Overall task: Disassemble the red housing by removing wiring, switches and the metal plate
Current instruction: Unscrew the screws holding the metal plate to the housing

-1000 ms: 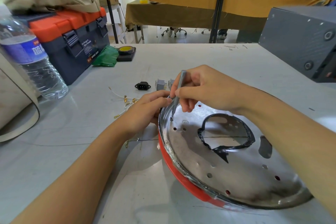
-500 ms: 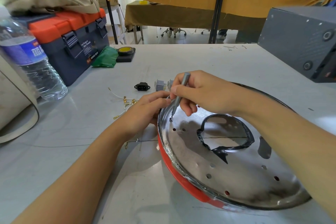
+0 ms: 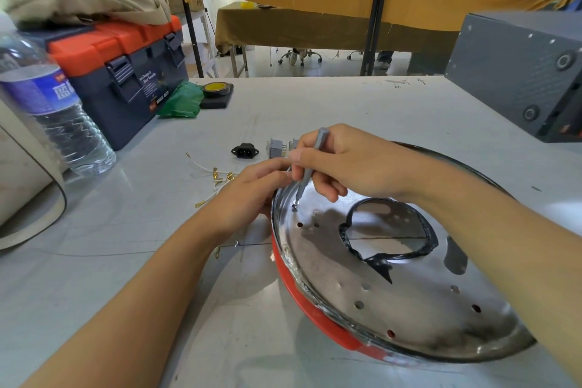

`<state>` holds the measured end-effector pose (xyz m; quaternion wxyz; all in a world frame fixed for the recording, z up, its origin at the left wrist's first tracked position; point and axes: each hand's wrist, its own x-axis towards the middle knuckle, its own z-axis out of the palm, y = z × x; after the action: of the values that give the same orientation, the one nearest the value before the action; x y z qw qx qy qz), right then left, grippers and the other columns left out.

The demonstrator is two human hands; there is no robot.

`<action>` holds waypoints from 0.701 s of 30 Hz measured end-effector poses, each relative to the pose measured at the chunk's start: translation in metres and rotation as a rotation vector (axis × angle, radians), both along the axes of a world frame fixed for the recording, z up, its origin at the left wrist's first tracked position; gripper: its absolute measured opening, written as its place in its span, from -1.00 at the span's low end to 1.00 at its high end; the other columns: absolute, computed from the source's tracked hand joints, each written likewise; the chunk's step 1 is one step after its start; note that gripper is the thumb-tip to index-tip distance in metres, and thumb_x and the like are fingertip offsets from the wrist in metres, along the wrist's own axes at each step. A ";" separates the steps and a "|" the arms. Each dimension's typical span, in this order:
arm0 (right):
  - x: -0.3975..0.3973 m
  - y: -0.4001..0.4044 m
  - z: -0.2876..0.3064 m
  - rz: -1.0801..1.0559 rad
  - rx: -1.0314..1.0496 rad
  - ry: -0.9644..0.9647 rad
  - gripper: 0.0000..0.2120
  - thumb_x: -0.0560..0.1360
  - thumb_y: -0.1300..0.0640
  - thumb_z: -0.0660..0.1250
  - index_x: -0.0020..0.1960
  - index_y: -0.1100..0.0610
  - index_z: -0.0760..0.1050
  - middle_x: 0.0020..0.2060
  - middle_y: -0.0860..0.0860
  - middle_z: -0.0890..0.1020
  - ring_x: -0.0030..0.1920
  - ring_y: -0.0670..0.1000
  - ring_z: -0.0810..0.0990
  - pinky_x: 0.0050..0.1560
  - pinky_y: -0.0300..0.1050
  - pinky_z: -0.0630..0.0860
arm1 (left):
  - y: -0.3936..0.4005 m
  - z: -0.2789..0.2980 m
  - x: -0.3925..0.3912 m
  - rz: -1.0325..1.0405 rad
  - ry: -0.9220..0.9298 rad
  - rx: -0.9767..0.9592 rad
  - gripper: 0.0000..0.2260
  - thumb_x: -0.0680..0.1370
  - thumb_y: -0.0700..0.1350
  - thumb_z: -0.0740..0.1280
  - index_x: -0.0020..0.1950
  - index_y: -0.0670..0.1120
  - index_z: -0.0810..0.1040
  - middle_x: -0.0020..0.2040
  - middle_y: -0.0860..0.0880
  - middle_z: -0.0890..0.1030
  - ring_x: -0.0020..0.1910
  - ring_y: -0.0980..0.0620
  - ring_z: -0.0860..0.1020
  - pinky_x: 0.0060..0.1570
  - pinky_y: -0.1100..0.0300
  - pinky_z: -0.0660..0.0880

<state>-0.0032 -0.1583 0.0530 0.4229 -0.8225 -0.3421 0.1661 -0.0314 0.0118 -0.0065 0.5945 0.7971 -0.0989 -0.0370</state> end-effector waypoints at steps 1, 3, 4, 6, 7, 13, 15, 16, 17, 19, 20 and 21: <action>0.000 0.000 0.000 -0.005 -0.004 0.005 -0.73 0.63 0.11 0.15 -0.15 0.17 0.52 -0.58 0.00 0.49 -0.55 -0.11 0.35 -0.42 -0.37 0.37 | 0.000 0.000 0.000 -0.002 -0.004 -0.005 -0.75 0.59 -0.13 0.18 0.23 -0.06 0.53 0.12 -0.15 0.62 0.13 -0.15 0.58 0.16 -0.11 0.48; 0.000 0.000 0.000 -0.010 0.000 0.018 -0.73 0.63 0.12 0.15 -0.15 0.17 0.51 -0.58 -0.01 0.50 -0.54 -0.11 0.38 -0.39 -0.35 0.40 | 0.000 0.001 0.000 0.024 -0.042 -0.027 -0.71 0.51 -0.10 0.23 0.23 -0.01 0.50 0.10 -0.04 0.64 0.09 -0.04 0.60 0.11 -0.02 0.52; 0.000 0.000 0.000 -0.010 0.003 0.023 -0.74 0.63 0.13 0.15 -0.16 0.16 0.51 -0.57 -0.01 0.50 -0.54 -0.11 0.38 -0.36 -0.33 0.42 | 0.000 0.001 0.000 0.036 -0.075 -0.032 -0.72 0.50 -0.11 0.24 0.21 0.01 0.49 0.09 0.01 0.63 0.06 0.02 0.61 0.07 0.06 0.53; 0.000 -0.001 -0.001 -0.009 0.004 0.021 -0.76 0.61 0.18 0.16 -0.18 0.16 0.51 -0.57 0.00 0.51 -0.53 -0.11 0.40 -0.33 -0.31 0.42 | 0.000 0.003 -0.001 0.047 -0.149 -0.010 -0.76 0.52 -0.16 0.26 0.17 0.01 0.51 0.09 0.02 0.61 0.06 0.03 0.59 0.07 0.17 0.53; 0.001 -0.001 -0.001 -0.008 0.002 0.016 -0.77 0.59 0.20 0.17 -0.19 0.16 0.51 -0.56 0.00 0.51 -0.52 -0.11 0.41 -0.35 -0.33 0.42 | -0.001 0.004 -0.002 0.048 -0.183 0.022 -0.79 0.54 -0.20 0.27 0.14 -0.02 0.54 0.10 0.01 0.60 0.08 0.03 0.57 0.09 0.21 0.51; 0.006 -0.006 0.000 0.005 0.009 0.012 -0.91 0.53 0.28 0.25 -0.13 0.25 0.49 -0.56 -0.06 0.52 -0.50 -0.16 0.43 -0.41 -0.39 0.39 | 0.001 0.016 -0.004 0.079 -0.403 0.455 -0.79 0.57 -0.26 0.24 0.05 -0.11 0.66 0.09 0.08 0.56 0.03 0.18 0.51 0.04 0.36 0.42; 0.007 -0.007 0.000 0.017 0.033 -0.003 -0.93 0.53 0.29 0.28 -0.12 0.26 0.52 -0.53 -0.06 0.53 -0.48 -0.18 0.47 -0.40 -0.40 0.39 | 0.002 0.023 -0.004 0.055 -0.459 0.588 -0.81 0.55 -0.24 0.27 0.04 -0.13 0.67 0.07 0.05 0.58 -0.03 0.16 0.51 0.01 0.30 0.42; 0.007 -0.007 0.000 0.020 0.045 -0.007 -0.92 0.53 0.29 0.29 -0.13 0.23 0.53 -0.51 -0.05 0.53 -0.46 -0.19 0.48 -0.40 -0.39 0.40 | 0.002 0.026 -0.005 0.045 -0.476 0.631 -0.83 0.55 -0.23 0.29 0.02 -0.14 0.67 0.06 0.03 0.59 -0.06 0.12 0.52 -0.02 0.26 0.42; 0.007 -0.006 0.000 0.020 0.053 -0.009 -0.90 0.53 0.28 0.30 -0.16 0.20 0.54 -0.50 -0.05 0.53 -0.45 -0.20 0.49 -0.39 -0.39 0.41 | 0.001 0.029 -0.005 0.036 -0.487 0.662 -0.84 0.54 -0.22 0.30 0.00 -0.15 0.68 0.03 0.01 0.61 -0.09 0.08 0.54 -0.04 0.22 0.43; 0.007 -0.006 0.001 0.018 0.058 -0.025 -0.87 0.55 0.20 0.32 -0.18 0.17 0.54 -0.50 -0.08 0.53 -0.45 -0.21 0.50 -0.37 -0.41 0.42 | -0.001 0.035 -0.006 0.016 -0.492 0.702 -0.86 0.52 -0.22 0.32 -0.02 -0.16 0.68 -0.01 -0.01 0.62 -0.14 0.04 0.56 -0.07 0.17 0.44; 0.006 -0.005 0.001 0.013 0.056 -0.045 -0.84 0.55 0.14 0.32 -0.17 0.18 0.54 -0.50 -0.10 0.53 -0.45 -0.21 0.49 -0.38 -0.42 0.42 | -0.001 0.037 -0.007 0.004 -0.482 0.717 -0.86 0.51 -0.22 0.33 -0.03 -0.15 0.68 -0.03 -0.02 0.62 -0.15 0.03 0.56 -0.08 0.15 0.45; 0.006 -0.004 0.000 0.004 0.051 -0.065 -0.81 0.55 0.09 0.32 -0.17 0.18 0.54 -0.51 -0.11 0.52 -0.47 -0.21 0.48 -0.39 -0.43 0.40 | -0.002 0.039 -0.007 -0.008 -0.457 0.728 -0.87 0.50 -0.22 0.34 -0.04 -0.15 0.68 -0.05 -0.03 0.62 -0.15 0.03 0.56 -0.07 0.12 0.46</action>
<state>0.0030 -0.1624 0.0533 0.4319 -0.8159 -0.3613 0.1314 -0.0385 0.0102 0.0323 0.2370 0.9423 -0.2114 0.1056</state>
